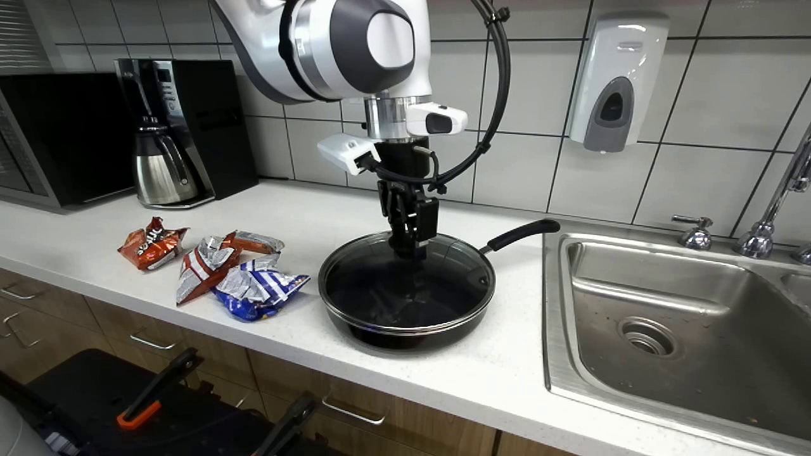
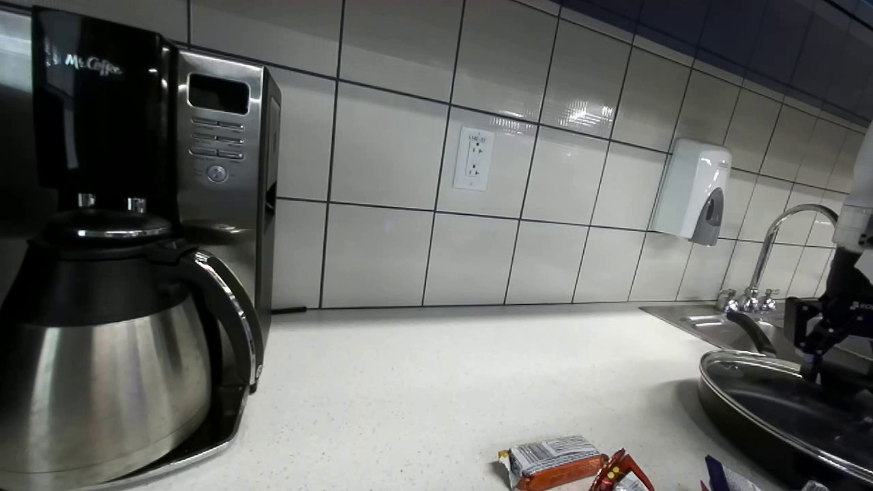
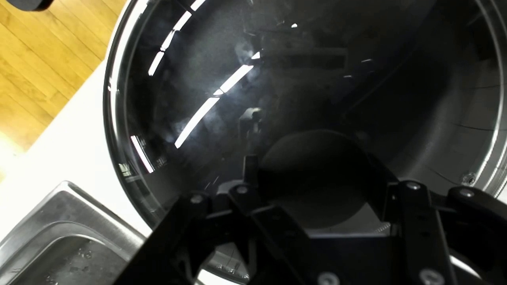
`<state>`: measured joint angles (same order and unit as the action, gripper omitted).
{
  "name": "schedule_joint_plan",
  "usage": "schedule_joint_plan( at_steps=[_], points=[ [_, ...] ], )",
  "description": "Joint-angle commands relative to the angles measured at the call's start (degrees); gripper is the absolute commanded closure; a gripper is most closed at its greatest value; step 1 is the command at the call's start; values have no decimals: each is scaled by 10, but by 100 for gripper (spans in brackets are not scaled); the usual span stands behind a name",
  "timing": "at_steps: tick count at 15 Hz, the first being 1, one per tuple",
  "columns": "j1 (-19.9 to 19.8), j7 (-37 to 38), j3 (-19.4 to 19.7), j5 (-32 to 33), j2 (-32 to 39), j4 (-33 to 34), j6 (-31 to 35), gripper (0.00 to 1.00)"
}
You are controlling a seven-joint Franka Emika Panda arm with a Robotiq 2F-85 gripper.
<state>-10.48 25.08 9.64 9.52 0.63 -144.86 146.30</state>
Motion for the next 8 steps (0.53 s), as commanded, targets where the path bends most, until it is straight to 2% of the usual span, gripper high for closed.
schedule_joint_plan(
  at_steps=[1, 8],
  points=[
    [7, 35, -1, 27, -18, 8, -10, 61],
    [19, 94, -12, 76, -43, 11, -22, 61]
  ],
)
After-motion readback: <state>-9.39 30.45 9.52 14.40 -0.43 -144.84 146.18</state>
